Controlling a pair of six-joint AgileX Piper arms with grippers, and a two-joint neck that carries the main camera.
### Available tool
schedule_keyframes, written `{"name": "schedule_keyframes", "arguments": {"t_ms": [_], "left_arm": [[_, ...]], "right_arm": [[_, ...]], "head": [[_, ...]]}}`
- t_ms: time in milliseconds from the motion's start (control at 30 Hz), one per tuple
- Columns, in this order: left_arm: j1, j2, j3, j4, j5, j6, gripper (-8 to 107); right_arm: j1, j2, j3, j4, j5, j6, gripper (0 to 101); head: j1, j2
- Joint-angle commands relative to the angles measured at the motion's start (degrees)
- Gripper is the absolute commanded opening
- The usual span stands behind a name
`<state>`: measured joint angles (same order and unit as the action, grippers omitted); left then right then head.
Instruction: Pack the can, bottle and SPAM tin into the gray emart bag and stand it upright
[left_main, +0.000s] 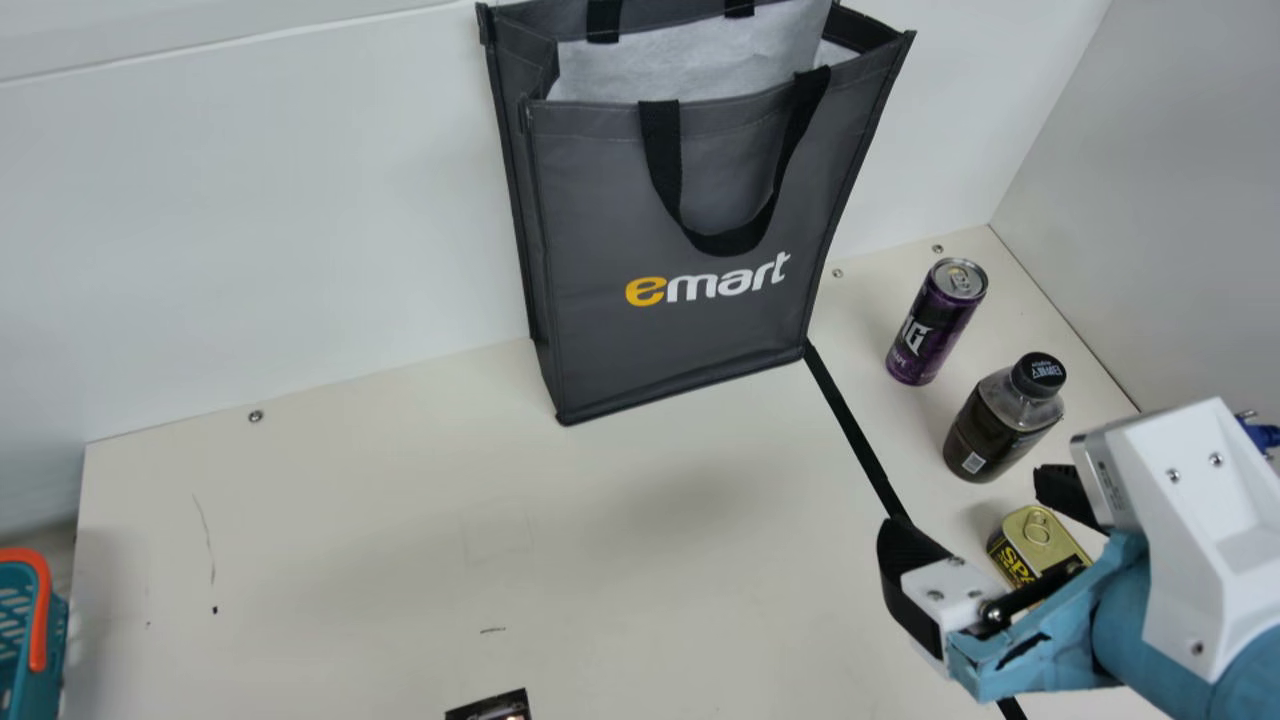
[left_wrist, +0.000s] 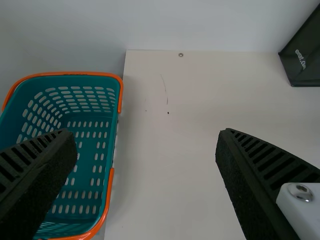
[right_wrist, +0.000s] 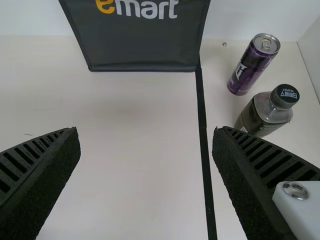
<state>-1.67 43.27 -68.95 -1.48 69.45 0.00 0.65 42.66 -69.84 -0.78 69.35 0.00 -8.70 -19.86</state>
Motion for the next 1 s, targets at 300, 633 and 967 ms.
{"name": "schedule_keyframes", "arguments": {"t_ms": [300, 633, 967], "left_arm": [[0.0, 0.0, 0.0, 0.0, 0.0, 0.0, 90], [0.0, 0.0, 0.0, 0.0, 0.0, 0.0, 90], [0.0, 0.0, 0.0, 0.0, 0.0, 0.0, 90]], "right_arm": [[1.0, 3.0, -4.0, -0.4, 0.1, -1.2, 95], [1.3, 7.5, -9.1, -0.9, -0.4, -3.6, 95], [0.5, 13.9, -16.5, 0.0, -1.0, -8.4, 95]], "head": [[-1.3, -0.1], [-1.3, -0.1], [-1.3, -0.1]]}}
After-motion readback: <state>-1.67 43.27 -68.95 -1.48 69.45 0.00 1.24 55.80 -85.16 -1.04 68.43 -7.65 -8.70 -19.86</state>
